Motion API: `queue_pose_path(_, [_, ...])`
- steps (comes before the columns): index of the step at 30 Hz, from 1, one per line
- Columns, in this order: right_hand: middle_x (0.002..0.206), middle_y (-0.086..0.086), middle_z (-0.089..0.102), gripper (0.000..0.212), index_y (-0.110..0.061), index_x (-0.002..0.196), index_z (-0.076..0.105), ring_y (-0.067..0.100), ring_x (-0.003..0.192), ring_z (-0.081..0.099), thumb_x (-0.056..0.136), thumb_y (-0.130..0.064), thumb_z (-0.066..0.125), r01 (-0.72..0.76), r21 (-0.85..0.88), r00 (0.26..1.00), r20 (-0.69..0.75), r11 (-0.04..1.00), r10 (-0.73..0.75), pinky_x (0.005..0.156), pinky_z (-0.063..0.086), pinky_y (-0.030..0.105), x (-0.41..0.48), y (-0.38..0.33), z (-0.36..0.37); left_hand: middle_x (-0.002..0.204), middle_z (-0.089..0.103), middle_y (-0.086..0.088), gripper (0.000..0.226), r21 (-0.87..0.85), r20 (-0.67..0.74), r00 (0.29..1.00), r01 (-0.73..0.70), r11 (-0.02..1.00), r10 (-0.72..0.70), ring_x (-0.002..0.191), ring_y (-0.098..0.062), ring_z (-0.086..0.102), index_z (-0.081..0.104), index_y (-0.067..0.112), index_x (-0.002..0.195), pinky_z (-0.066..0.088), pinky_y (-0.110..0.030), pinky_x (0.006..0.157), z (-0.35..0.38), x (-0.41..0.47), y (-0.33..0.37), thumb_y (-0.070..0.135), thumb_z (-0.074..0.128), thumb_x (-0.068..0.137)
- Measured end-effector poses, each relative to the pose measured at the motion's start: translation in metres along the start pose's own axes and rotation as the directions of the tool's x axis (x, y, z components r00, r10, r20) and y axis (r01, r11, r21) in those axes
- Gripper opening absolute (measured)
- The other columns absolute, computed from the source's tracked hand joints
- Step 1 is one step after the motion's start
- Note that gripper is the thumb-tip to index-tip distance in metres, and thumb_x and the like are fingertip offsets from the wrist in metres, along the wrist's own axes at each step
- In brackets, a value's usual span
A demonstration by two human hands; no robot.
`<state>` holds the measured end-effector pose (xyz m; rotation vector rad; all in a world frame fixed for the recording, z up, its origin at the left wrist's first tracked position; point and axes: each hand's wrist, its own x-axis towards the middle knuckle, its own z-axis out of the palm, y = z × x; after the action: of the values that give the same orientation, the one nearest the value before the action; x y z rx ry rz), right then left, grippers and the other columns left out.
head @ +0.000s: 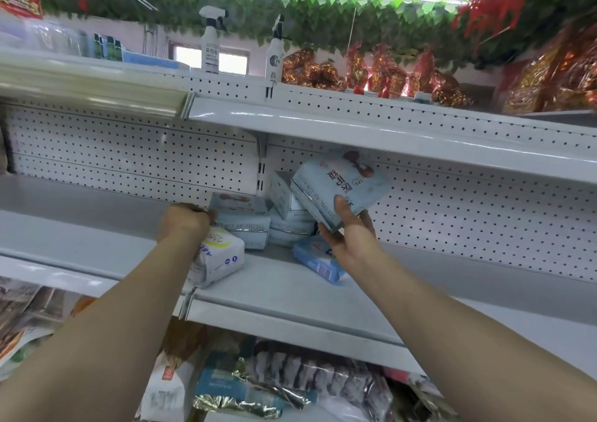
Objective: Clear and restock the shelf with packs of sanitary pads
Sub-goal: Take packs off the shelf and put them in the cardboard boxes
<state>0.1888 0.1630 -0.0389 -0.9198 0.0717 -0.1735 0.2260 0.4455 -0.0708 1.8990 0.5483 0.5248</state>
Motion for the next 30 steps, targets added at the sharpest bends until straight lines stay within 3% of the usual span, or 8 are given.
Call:
queue_pose_path(5, [0.135, 0.008, 0.062, 0.075, -0.022, 0.149, 0.041, 0.031, 0.118, 0.063, 0.084, -0.017, 0.079, 0.013, 0.047, 1.000, 0.007, 0.999, -0.014, 0.083, 0.062, 0.041, -0.016, 0.006, -0.022, 0.106, 0.070, -0.012, 0.033, -0.180, -0.030, 0.995, 0.084, 0.980, -0.091, 0.100, -0.032, 0.064, 0.071, 0.006, 0.105, 0.050, -0.035, 0.091, 0.005, -0.014, 0.000, 0.032, 0.076, 0.085])
queue_pose_path(10, [0.130, 0.009, 0.066, 0.071, -0.023, 0.147, 0.041, 0.026, 0.108, 0.069, 0.087, -0.015, 0.077, 0.039, -0.002, 0.999, 0.032, 0.999, -0.039, 0.080, 0.063, 0.038, -0.033, 0.006, -0.030, 0.076, 0.050, -0.006, 0.038, -0.302, 0.281, 0.931, 0.315, 0.900, -0.232, 0.089, -0.022, 0.052, 0.058, -0.005, 0.126, 0.049, -0.034, 0.082, 0.005, -0.019, 0.014, 0.023, 0.059, 0.100])
queue_pose_path(14, [0.123, 0.005, 0.069, 0.060, -0.024, 0.141, 0.048, 0.024, 0.106, 0.071, 0.088, -0.018, 0.075, 0.066, -0.070, 0.997, 0.055, 0.995, -0.062, 0.079, 0.061, 0.036, -0.042, 0.008, -0.038, 0.072, 0.046, -0.008, 0.026, -0.311, 0.368, 0.892, 0.384, 0.869, -0.262, 0.058, -0.019, 0.047, 0.054, 0.001, 0.082, 0.047, -0.032, 0.061, 0.012, -0.023, 0.016, 0.015, 0.051, 0.104])
queue_pose_path(17, [0.126, 0.004, 0.068, 0.062, -0.025, 0.143, 0.046, 0.025, 0.111, 0.069, 0.088, -0.020, 0.075, 0.072, -0.110, 0.993, 0.096, 0.991, -0.061, 0.081, 0.061, 0.036, -0.047, 0.010, -0.044, 0.064, 0.050, -0.008, 0.035, -0.295, 0.432, 0.860, 0.420, 0.858, -0.273, 0.046, -0.021, 0.051, 0.048, 0.005, 0.072, 0.042, -0.033, 0.055, 0.008, -0.034, 0.012, 0.017, 0.051, 0.104])
queue_pose_path(20, [0.126, 0.005, 0.069, 0.061, -0.026, 0.143, 0.047, 0.026, 0.112, 0.068, 0.088, -0.020, 0.075, 0.075, -0.125, 0.992, 0.106, 0.989, -0.062, 0.079, 0.061, 0.035, -0.053, 0.010, -0.046, 0.041, 0.054, -0.009, 0.034, -0.336, 0.465, 0.852, 0.420, 0.843, -0.240, 0.032, -0.020, 0.053, 0.045, -0.002, 0.076, 0.041, -0.028, 0.032, -0.004, -0.042, 0.008, 0.016, 0.052, 0.103])
queue_pose_path(24, [0.123, 0.001, 0.070, 0.059, -0.026, 0.143, 0.047, 0.021, 0.110, 0.068, 0.090, -0.019, 0.073, 0.081, -0.128, 0.990, 0.128, 0.988, -0.065, 0.075, 0.061, 0.032, -0.058, 0.013, -0.048, 0.091, 0.062, -0.018, 0.021, -0.462, 0.455, 0.865, 0.434, 0.773, -0.214, 0.058, -0.027, 0.063, 0.056, -0.001, 0.107, 0.051, -0.036, 0.038, -0.012, -0.045, -0.001, 0.019, 0.059, 0.101])
queue_pose_path(26, [0.125, 0.002, 0.069, 0.058, -0.026, 0.143, 0.048, 0.023, 0.111, 0.068, 0.090, -0.019, 0.073, 0.080, -0.132, 0.990, 0.129, 0.988, -0.063, 0.070, 0.061, 0.030, -0.061, 0.016, -0.049, 0.086, 0.060, -0.015, 0.017, -0.498, 0.450, 0.874, 0.415, 0.762, -0.182, 0.050, -0.023, 0.064, 0.055, 0.003, 0.101, 0.050, -0.030, 0.036, -0.013, -0.045, -0.005, 0.019, 0.052, 0.104])
queue_pose_path(30, [0.127, 0.004, 0.068, 0.058, -0.024, 0.141, 0.050, 0.023, 0.108, 0.069, 0.089, -0.018, 0.073, 0.083, -0.135, 0.991, 0.119, 0.987, -0.067, 0.070, 0.060, 0.030, -0.066, 0.017, -0.049, 0.089, 0.065, -0.016, 0.014, -0.588, 0.411, 0.899, 0.386, 0.711, -0.149, 0.058, -0.023, 0.068, 0.058, 0.006, 0.110, 0.056, -0.032, 0.048, -0.016, -0.049, -0.013, 0.013, 0.047, 0.105])
